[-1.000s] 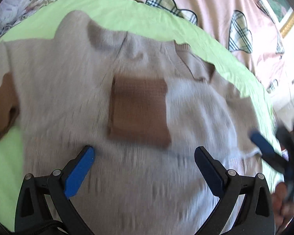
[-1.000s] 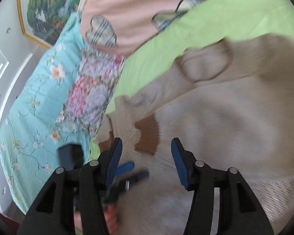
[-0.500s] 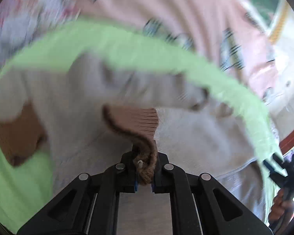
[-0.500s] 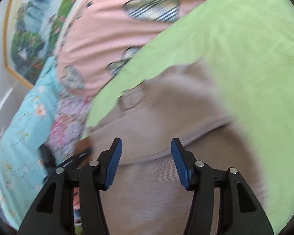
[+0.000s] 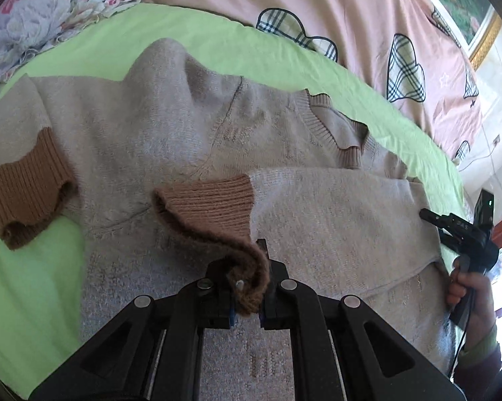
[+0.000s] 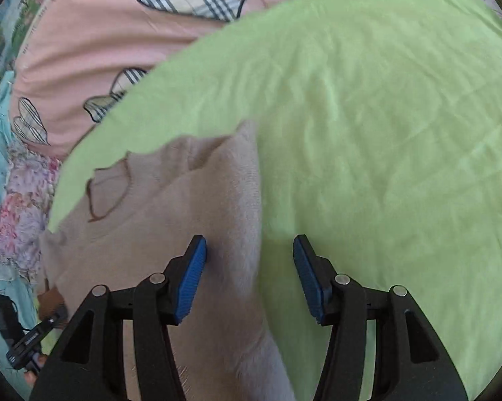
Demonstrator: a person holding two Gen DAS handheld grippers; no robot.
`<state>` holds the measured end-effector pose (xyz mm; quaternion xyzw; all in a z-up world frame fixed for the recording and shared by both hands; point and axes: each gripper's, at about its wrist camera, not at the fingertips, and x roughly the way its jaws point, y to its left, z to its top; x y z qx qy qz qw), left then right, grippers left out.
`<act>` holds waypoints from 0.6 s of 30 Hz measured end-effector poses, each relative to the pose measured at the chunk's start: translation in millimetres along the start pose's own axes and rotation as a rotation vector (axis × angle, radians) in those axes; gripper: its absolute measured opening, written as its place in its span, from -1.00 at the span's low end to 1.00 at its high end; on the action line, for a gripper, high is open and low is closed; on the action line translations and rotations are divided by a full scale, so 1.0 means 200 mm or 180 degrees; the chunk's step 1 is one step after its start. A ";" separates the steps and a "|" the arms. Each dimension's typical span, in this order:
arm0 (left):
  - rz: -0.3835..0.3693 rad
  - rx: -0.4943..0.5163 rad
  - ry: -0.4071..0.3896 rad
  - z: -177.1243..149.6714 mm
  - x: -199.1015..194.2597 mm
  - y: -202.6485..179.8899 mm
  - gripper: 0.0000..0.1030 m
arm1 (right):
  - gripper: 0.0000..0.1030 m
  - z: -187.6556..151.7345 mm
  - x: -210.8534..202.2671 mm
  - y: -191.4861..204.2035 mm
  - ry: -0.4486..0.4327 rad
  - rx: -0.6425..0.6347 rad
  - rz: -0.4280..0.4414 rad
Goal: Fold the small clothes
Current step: 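Grasp the other brown cuff with the left tool, fold it across, release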
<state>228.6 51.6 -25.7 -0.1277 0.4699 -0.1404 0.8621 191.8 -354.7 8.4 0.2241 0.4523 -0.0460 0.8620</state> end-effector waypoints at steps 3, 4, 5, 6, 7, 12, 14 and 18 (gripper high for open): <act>-0.0061 0.0031 -0.0063 0.03 -0.02 -0.03 -0.85 | -0.84 0.04 -0.08 0.01 -0.0121 -0.0104 0.0037; -0.0083 0.0021 -0.0098 0.04 -0.02 -0.04 -0.85 | -0.85 0.05 -0.13 0.00 -0.0236 -0.0122 -0.0011; -0.0069 0.0013 -0.0117 0.04 -0.02 -0.04 -0.85 | -0.85 0.04 -0.15 -0.01 -0.0261 -0.0124 -0.0027; -0.0019 0.0013 -0.0111 0.05 -0.01 -0.04 -0.85 | -0.85 0.03 -0.15 -0.02 -0.0253 -0.0091 -0.0030; 0.0040 0.0012 -0.0086 0.05 0.02 -0.04 -0.85 | -0.85 0.02 -0.13 -0.03 -0.0220 -0.0082 -0.0066; 0.0026 -0.0132 -0.0002 0.03 0.03 0.05 -0.78 | -0.83 -0.02 -0.05 -0.04 -0.0122 -0.0006 -0.0170; 0.0134 -0.0060 -0.0072 0.01 -0.03 0.06 -0.71 | -0.78 -0.04 -0.11 -0.02 -0.0185 0.0125 -0.0137; 0.0116 -0.0079 -0.0138 -0.05 -0.16 0.10 -0.71 | -0.40 -0.16 -0.30 0.10 -0.0370 0.0061 0.0113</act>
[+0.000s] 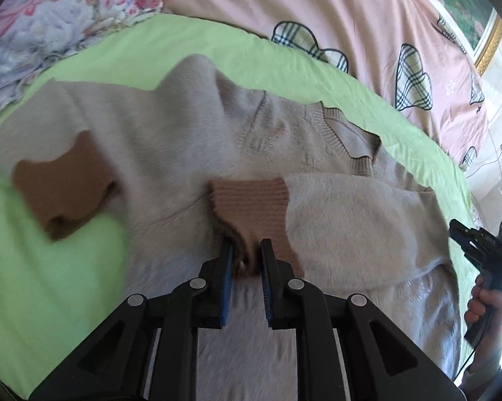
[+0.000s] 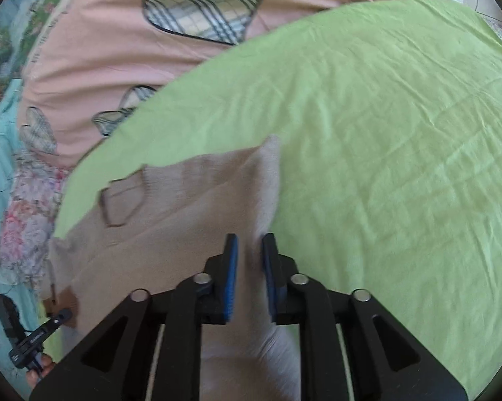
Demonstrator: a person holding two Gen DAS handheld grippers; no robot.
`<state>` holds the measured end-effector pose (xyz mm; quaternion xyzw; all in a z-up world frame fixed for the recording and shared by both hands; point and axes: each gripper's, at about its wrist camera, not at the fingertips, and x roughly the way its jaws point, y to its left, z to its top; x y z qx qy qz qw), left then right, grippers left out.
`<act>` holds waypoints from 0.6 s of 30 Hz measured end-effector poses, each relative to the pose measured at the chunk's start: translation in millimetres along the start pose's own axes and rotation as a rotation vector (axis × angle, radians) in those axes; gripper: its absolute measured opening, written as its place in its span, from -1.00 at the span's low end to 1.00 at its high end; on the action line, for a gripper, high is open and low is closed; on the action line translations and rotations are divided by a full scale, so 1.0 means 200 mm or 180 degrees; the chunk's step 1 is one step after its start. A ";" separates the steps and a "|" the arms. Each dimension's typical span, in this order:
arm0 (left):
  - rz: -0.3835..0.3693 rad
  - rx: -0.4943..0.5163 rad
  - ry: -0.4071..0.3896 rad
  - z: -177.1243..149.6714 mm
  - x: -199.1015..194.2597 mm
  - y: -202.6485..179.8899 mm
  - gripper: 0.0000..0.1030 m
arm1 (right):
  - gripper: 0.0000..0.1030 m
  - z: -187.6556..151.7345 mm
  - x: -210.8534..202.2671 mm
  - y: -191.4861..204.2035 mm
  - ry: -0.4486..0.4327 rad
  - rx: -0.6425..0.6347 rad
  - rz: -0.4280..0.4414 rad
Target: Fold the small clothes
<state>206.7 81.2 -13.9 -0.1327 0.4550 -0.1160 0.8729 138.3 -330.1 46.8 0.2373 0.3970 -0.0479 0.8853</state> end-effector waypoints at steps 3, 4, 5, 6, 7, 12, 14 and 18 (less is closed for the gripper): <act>-0.0001 -0.0116 -0.0026 -0.06 -0.10 0.07 -0.72 | -0.27 -0.13 -0.08 0.09 0.0051 -0.0083 0.0282; -0.0002 -0.0155 -0.0031 -0.08 -0.13 0.09 -0.72 | -0.27 -0.19 -0.09 0.13 0.0113 -0.0109 0.0330; 0.0002 -0.0199 -0.0039 -0.10 -0.15 0.12 -0.72 | -0.27 -0.23 -0.10 0.15 0.0161 -0.0127 0.0367; 0.0011 -0.0254 -0.0047 -0.11 -0.18 0.15 -0.69 | -0.27 -0.28 -0.10 0.17 0.0221 -0.0137 0.0418; 0.0009 -0.0310 -0.0048 -0.13 -0.20 0.19 -0.68 | -0.27 -0.34 -0.09 0.20 0.0318 -0.0146 0.0494; 0.0154 -0.0552 -0.0174 -0.11 -0.29 0.35 -0.44 | -0.26 -0.54 -0.04 0.32 0.0610 -0.0257 0.0633; 0.0287 -0.0520 -0.0243 -0.07 -0.31 0.37 -0.19 | -0.26 -0.59 -0.01 0.34 0.0694 -0.0215 0.0676; 0.0461 -0.0493 -0.0255 0.02 -0.29 0.41 0.36 | -0.26 -0.66 0.00 0.37 0.0779 -0.0211 0.0685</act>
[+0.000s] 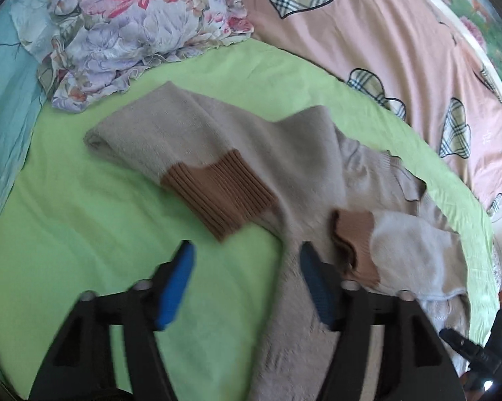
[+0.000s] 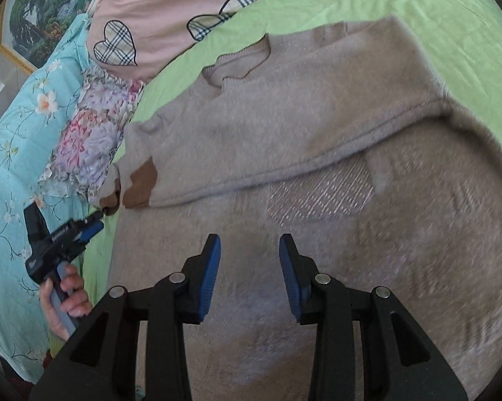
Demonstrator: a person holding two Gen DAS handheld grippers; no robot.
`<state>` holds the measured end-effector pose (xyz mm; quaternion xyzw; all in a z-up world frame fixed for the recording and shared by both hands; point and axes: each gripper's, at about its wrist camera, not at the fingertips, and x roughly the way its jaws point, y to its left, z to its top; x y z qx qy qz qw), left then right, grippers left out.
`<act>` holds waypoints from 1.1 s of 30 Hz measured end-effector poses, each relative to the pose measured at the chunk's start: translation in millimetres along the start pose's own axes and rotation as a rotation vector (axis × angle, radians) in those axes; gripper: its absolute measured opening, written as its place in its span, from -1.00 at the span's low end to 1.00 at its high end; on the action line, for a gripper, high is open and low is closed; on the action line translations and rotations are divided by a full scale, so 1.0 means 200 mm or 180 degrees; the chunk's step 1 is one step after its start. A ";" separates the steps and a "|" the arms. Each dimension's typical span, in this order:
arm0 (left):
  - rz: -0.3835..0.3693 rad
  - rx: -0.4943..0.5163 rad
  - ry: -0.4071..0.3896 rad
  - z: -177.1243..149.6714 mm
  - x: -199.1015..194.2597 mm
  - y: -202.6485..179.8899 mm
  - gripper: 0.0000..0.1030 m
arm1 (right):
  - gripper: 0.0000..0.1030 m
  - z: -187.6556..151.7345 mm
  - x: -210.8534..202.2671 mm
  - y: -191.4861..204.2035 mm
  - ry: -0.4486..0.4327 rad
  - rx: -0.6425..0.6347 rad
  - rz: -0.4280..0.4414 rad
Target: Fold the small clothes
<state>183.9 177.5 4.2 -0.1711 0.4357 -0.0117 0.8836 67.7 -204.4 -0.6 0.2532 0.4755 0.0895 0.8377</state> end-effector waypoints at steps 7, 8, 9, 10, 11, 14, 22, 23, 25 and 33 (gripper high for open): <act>-0.0290 -0.0563 0.0160 0.12 0.16 0.18 -0.13 | -0.26 -0.03 0.00 0.01 0.0027 0.0013 -0.0045; -0.0332 -0.0599 0.0173 0.13 0.18 0.20 -0.38 | -0.26 -0.03 -0.01 0.00 0.0032 0.0014 -0.0053; -0.0333 -0.0593 0.0170 0.13 0.19 0.20 -0.85 | -0.26 -0.03 0.00 0.00 0.0035 0.0017 -0.0060; -0.0298 -0.0554 0.0148 0.13 0.19 0.20 -0.83 | -0.26 -0.03 0.00 0.00 0.0038 0.0025 -0.0062; -0.0257 -0.0497 0.0083 0.13 0.17 0.18 -0.84 | -0.26 -0.02 0.00 0.00 0.0035 0.0035 -0.0063; -0.0215 -0.0323 -0.0040 0.11 0.10 0.10 -0.87 | -0.26 -0.02 -0.01 -0.01 0.0012 0.0038 -0.0070; -0.0911 0.0156 -0.0370 0.08 -0.18 -0.39 -0.88 | -0.26 -0.02 -0.07 0.00 -0.0138 0.0025 -0.0048; -0.1042 0.0231 -0.0370 0.07 -0.19 -0.48 -0.88 | -0.26 -0.02 -0.09 0.00 -0.0171 0.0031 -0.0055; -0.1296 0.0393 -0.0333 0.04 -0.19 -0.67 -0.88 | -0.26 -0.01 -0.13 -0.02 -0.0264 0.0053 -0.0086; -0.1710 0.0818 0.0086 -0.15 0.07 -1.26 -0.88 | -0.26 -0.01 -0.30 -0.22 -0.0517 0.0328 -0.0244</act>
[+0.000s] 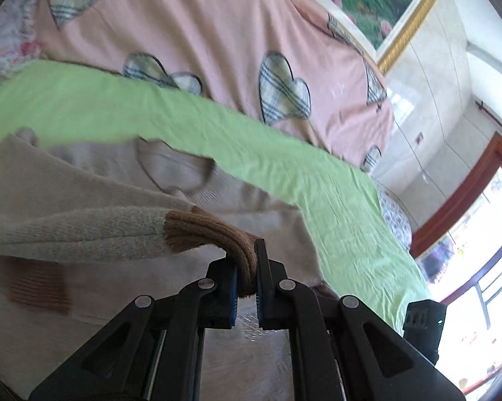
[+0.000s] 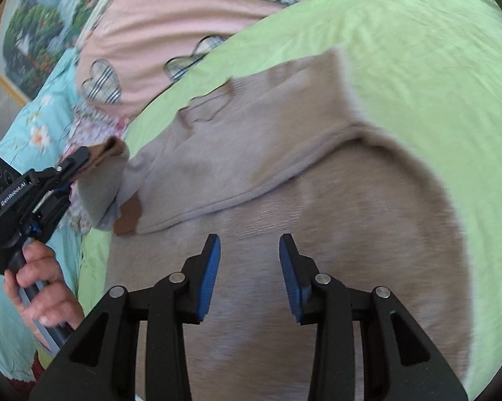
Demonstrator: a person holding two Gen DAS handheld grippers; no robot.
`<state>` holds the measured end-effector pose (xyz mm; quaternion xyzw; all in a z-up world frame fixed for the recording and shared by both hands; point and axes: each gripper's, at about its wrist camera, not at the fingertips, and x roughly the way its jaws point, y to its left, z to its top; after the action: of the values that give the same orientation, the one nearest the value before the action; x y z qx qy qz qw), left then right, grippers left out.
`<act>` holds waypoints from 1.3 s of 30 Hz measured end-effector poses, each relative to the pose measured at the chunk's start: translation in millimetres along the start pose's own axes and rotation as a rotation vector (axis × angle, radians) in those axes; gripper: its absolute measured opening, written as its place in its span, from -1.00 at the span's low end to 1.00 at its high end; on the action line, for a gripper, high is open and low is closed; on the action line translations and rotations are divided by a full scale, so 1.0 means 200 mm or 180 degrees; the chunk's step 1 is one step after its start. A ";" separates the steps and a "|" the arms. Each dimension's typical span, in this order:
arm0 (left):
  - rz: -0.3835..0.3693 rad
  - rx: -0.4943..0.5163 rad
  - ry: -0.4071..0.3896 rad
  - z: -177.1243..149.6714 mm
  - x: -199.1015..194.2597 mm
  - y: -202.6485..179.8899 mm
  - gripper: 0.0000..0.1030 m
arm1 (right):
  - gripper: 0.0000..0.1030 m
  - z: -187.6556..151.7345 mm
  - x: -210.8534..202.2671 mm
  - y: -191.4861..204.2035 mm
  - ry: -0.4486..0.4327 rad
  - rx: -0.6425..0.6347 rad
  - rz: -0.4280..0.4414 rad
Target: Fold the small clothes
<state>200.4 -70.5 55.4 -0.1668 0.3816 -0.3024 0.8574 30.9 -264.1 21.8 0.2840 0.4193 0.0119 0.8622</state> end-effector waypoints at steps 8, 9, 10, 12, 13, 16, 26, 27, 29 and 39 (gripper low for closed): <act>0.0058 -0.0055 0.0574 -0.17 0.37 0.06 -0.86 | -0.26 0.04 -0.08 -0.10 -0.0124 0.0168 -0.0066; 0.0048 -0.0099 0.0642 -0.20 0.39 0.08 -0.81 | -0.26 0.04 -0.08 -0.09 -0.0123 0.0163 -0.0054; 0.0033 -0.0136 0.0685 -0.21 0.38 0.10 -0.76 | -0.26 0.05 -0.07 -0.07 -0.0120 0.0149 -0.0034; -0.0002 -0.0169 0.0715 -0.25 0.35 0.14 -0.61 | -0.26 0.06 -0.05 -0.04 -0.0102 0.0115 0.0010; 0.0006 -0.0162 0.0702 -0.26 0.32 0.15 -0.52 | -0.26 0.07 -0.04 -0.02 -0.0092 0.0080 0.0031; 0.0075 -0.0099 0.0624 -0.28 0.19 0.18 -0.46 | -0.26 0.11 0.01 0.03 -0.0074 -0.0006 0.0063; 0.0841 -0.0442 0.0134 -0.26 -0.47 0.69 -0.28 | -0.08 0.32 0.35 0.21 0.0181 -0.0196 0.0217; 0.1000 -0.0505 0.0101 -0.25 -0.51 0.77 -0.24 | -0.08 0.33 0.39 0.22 0.0231 -0.0203 0.0235; 0.1201 -0.0648 0.0079 -0.24 -0.56 0.92 -0.24 | -0.06 0.33 0.49 0.25 0.0365 -0.0240 0.0226; 0.1488 -0.0684 0.0137 -0.06 -0.37 1.15 -0.27 | -0.83 0.34 0.54 0.36 0.0456 -0.0463 0.0356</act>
<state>242.4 152.4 -29.5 -0.1578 0.4579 -0.0573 0.8730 166.4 -209.6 13.7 0.2421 0.4614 0.1105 0.8464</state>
